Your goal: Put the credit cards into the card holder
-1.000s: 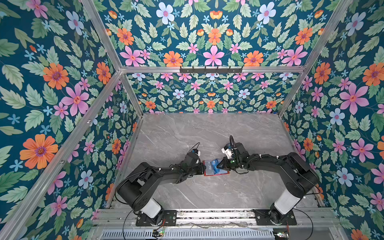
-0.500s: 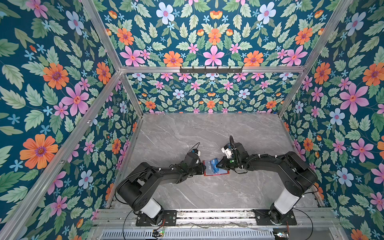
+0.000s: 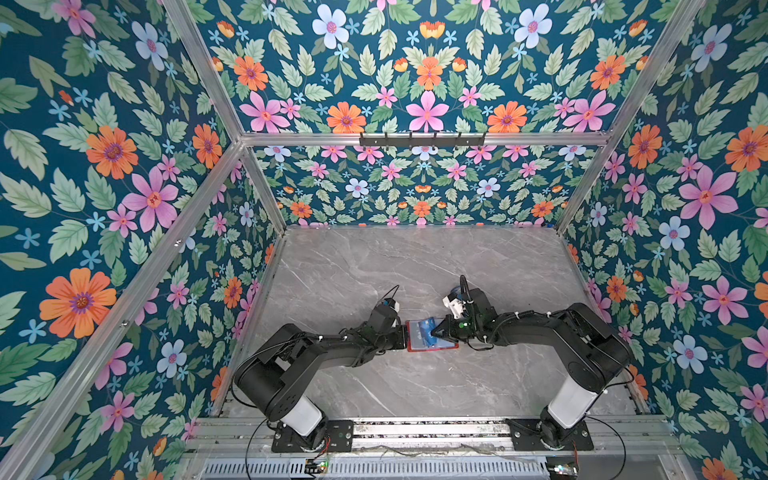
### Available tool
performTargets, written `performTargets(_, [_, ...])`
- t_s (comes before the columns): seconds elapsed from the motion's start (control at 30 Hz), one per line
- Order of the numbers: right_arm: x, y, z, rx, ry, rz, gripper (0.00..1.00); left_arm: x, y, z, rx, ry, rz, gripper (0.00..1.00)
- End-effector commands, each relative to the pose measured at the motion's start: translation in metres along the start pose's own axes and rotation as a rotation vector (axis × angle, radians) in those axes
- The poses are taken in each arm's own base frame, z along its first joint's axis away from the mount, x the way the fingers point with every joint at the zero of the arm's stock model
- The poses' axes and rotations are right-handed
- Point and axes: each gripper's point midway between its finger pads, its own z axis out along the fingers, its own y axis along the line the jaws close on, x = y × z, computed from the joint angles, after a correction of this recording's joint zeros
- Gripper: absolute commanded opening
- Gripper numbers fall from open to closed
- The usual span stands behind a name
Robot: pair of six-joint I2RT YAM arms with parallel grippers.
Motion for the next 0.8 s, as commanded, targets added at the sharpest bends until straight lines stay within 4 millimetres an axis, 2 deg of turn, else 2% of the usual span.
performTargets(0.0, [0.008,-0.019,0.0,0.09,0.013,0.037,0.06,0.022,0.016,0.0,-0.06,0.085,-0.017,0.0])
performTargets(0.27, [0.012,-0.021,0.0,0.14,0.016,0.024,0.21,0.021,0.015,-0.003,-0.05,0.076,-0.02,0.0])
performTargets(0.43, [0.013,-0.019,-0.002,0.178,0.017,0.003,0.36,0.022,0.015,-0.003,-0.05,0.076,-0.021,0.0])
performTargets(0.67, [0.011,-0.022,-0.012,0.319,0.003,-0.048,0.5,0.022,0.016,-0.003,-0.054,0.076,-0.021,0.0])
performTargets(0.7, [0.007,-0.013,-0.019,0.319,-0.019,-0.069,0.52,0.022,0.016,-0.003,-0.053,0.075,-0.021,0.0])
performTargets(0.77, [0.006,-0.012,-0.022,0.343,-0.024,-0.079,0.55,0.022,0.016,-0.002,-0.054,0.076,-0.02,0.0])
